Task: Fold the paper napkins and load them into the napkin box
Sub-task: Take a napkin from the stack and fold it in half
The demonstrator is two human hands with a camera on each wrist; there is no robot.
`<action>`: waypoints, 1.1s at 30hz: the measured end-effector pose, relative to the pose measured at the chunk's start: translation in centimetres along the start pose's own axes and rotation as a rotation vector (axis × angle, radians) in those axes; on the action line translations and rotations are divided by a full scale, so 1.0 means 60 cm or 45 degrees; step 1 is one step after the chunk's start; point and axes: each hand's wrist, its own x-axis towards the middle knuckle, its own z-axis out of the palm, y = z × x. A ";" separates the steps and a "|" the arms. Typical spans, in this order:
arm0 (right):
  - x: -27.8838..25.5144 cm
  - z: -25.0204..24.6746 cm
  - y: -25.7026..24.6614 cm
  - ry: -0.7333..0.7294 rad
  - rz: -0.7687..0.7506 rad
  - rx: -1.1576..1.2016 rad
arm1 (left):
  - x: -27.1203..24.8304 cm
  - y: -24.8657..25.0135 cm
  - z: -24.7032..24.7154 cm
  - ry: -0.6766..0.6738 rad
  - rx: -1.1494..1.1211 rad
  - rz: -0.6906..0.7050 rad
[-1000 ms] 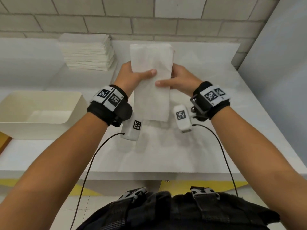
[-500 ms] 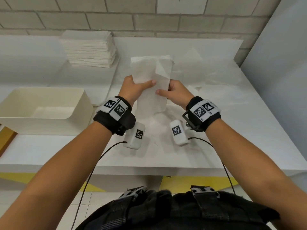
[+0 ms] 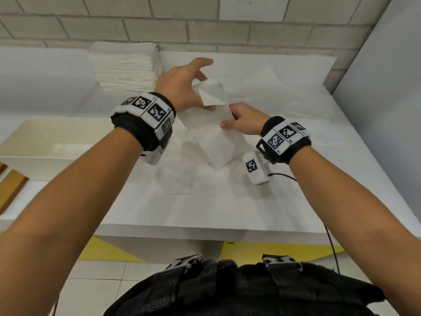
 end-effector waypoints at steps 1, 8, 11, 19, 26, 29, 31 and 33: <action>0.000 -0.003 -0.004 -0.023 -0.014 -0.025 | 0.006 0.001 -0.003 -0.020 -0.036 0.006; -0.004 -0.016 -0.005 -0.061 -0.051 0.016 | 0.014 -0.010 -0.003 0.075 -0.502 -0.088; -0.006 -0.027 0.021 -0.069 0.041 -0.048 | 0.006 -0.033 0.001 0.106 -0.609 -0.174; -0.021 -0.051 0.062 0.317 0.020 -0.184 | -0.053 -0.084 0.065 -0.205 -0.094 0.122; -0.030 -0.010 0.110 0.291 0.165 -0.049 | -0.070 -0.102 0.119 -0.390 0.063 -0.019; -0.030 -0.022 0.106 0.383 0.156 0.046 | -0.061 -0.097 0.108 -0.186 -0.033 0.060; -0.026 -0.025 0.101 0.374 0.168 0.042 | -0.054 -0.094 0.106 -0.151 -0.059 0.030; -0.022 -0.020 0.101 0.305 0.223 0.018 | -0.053 -0.096 0.111 -0.189 -0.070 -0.082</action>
